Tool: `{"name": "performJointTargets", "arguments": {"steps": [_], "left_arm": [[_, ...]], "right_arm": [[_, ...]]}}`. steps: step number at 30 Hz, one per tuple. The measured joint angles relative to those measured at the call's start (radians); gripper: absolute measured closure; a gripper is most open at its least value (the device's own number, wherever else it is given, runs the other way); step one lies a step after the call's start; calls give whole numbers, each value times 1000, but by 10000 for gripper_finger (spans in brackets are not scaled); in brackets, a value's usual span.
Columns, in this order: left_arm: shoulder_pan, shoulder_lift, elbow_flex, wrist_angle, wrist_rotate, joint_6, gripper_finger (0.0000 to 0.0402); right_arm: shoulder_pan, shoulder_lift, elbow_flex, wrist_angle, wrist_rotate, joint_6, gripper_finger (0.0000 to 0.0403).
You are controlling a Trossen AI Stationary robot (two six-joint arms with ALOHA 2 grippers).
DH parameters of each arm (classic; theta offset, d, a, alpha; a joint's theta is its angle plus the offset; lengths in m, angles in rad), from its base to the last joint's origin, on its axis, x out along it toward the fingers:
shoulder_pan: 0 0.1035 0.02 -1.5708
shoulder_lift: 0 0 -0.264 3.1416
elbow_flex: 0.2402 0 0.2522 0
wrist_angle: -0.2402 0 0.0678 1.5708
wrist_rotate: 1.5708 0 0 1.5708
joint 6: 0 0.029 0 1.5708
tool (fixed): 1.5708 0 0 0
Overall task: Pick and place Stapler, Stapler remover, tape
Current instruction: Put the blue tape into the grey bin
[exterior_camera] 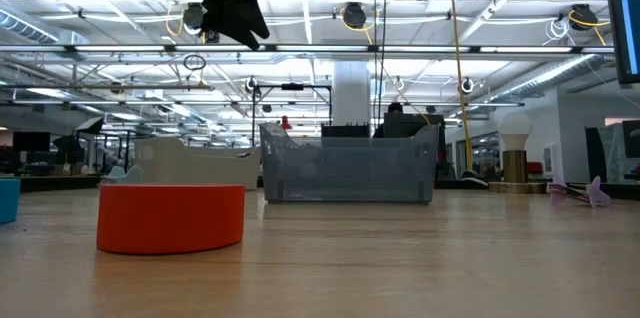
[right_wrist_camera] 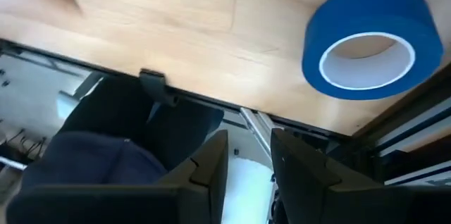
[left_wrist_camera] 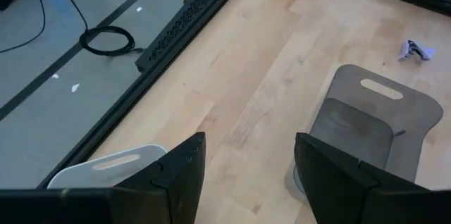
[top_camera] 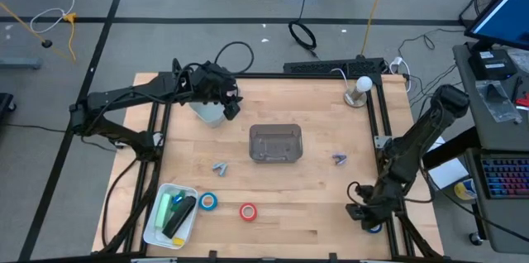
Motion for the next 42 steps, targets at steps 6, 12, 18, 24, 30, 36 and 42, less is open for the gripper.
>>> {"name": "performJointTargets", "arguments": {"steps": [6, 12, 18, 24, 30, 36, 42], "left_arm": [[0, 0, 0, 0, -17, 9, 183], [0, 0, 0, 0, -21, 9, 183], [0, 0, 0, -1, -22, 9, 183], [0, 0, 0, -1, -22, 9, 183], [0, 0, 0, -1, -22, 13, 183], [0, 0, 0, -1, -22, 13, 183], [0, 0, 0, -1, -23, 13, 183]], "right_arm": [[2, 35, 2, -39, -27, 10, 303], [3, 46, 0, -116, -18, 16, 303], [3, 50, -1, -162, -2, 32, 303], [2, 98, -1, -128, -49, 29, 303], [1, 126, 0, -121, -72, 27, 303], [-12, 128, 0, -132, -68, 34, 303], [-19, 129, 0, -120, -68, 27, 303]]}}
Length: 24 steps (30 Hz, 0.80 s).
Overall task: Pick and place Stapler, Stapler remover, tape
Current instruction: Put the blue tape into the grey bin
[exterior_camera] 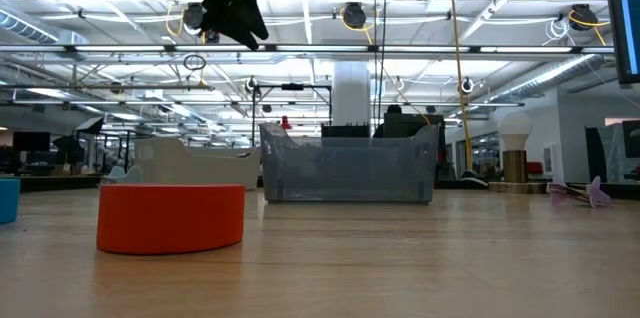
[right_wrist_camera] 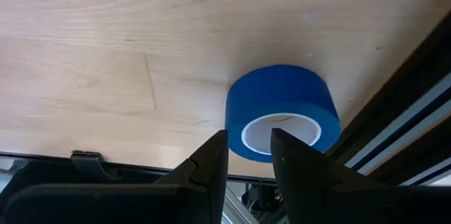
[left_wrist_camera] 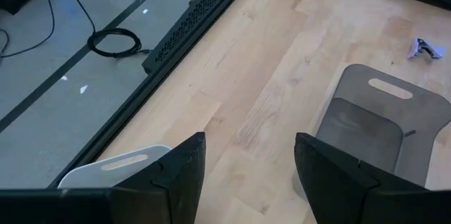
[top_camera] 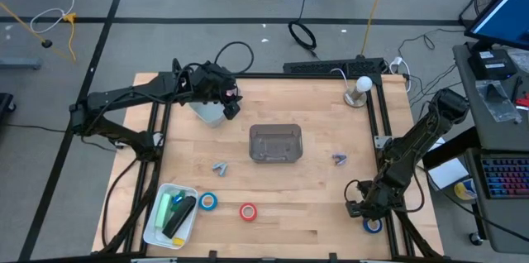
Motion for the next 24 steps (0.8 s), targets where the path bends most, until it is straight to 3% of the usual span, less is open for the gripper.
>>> {"name": "performJointTargets", "arguments": {"steps": [24], "left_arm": [[0, 0, 0, 0, -2, 16, 183]], "right_arm": [[-14, 24, -1, 34, -31, -14, 303]]}}
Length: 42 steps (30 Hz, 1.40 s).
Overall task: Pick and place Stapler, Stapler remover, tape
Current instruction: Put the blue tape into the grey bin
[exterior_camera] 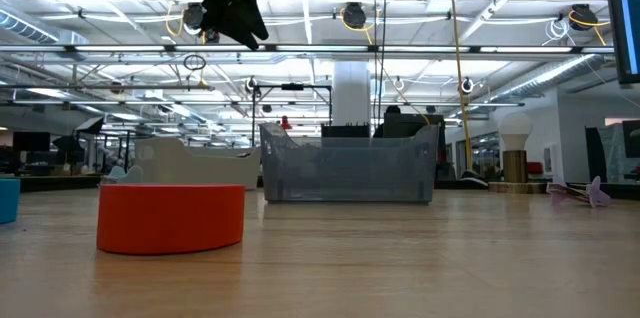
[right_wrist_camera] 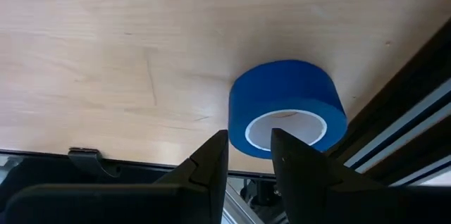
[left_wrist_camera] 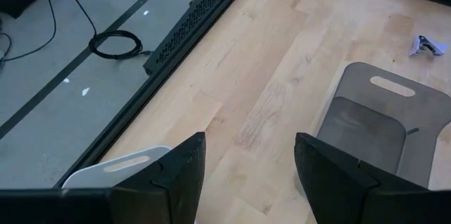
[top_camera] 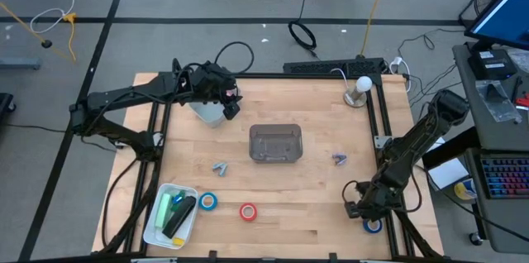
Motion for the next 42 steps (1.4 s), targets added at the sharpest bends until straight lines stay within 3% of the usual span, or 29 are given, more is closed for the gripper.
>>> {"name": "performJointTargets", "arguments": {"steps": [31, 42], "left_arm": [[0, 0, 0, 0, -19, -2, 183], [0, 0, 0, 1, -23, -1, 183]], "right_arm": [[-32, 32, 1, 7, -22, -25, 303], [-53, 112, 2, 28, -126, -45, 303]]}}
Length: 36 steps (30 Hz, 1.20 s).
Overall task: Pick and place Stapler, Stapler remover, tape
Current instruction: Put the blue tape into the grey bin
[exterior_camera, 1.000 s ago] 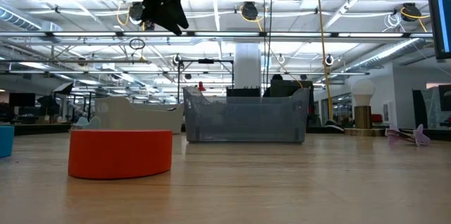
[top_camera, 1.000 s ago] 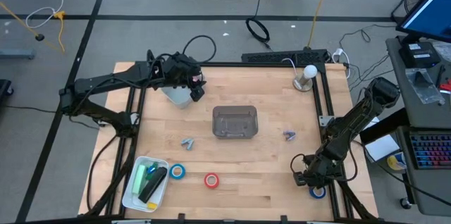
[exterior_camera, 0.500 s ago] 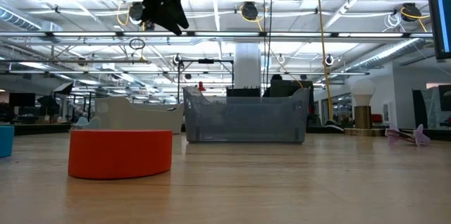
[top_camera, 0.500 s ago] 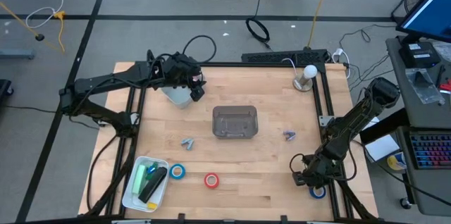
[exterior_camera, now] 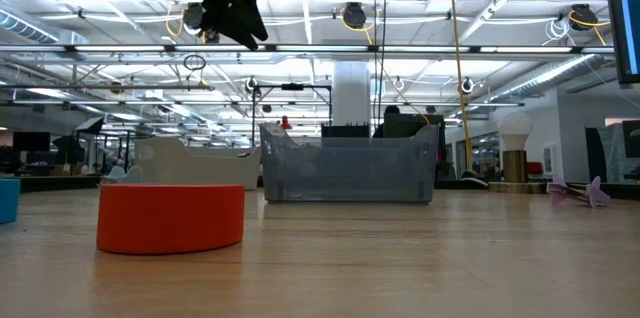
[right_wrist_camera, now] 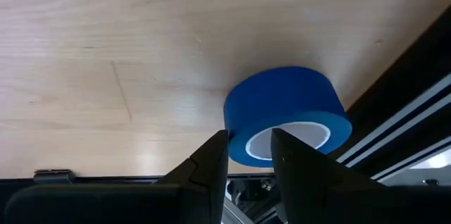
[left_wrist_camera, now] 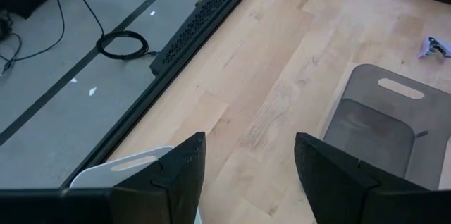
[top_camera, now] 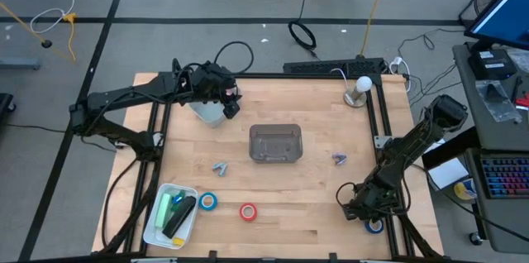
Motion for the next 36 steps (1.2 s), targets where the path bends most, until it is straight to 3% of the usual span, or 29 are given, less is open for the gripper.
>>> {"name": "performJointTargets", "arguments": {"steps": [9, 14, 19, 36], "left_arm": [[0, 0, 0, 0, -2, 1, 183], [0, 0, 0, 0, -3, 1, 183], [0, 0, 0, 0, -4, 4, 183], [-2, 0, 0, 4, 7, 6, 183]], "right_arm": [[-52, 2, 0, -21, 36, -80, 331], [-51, 8, -19, 82, 241, -72, 376], [-23, 7, -57, 156, 302, -43, 401], [-22, -70, -60, 180, 455, -158, 401]]}}
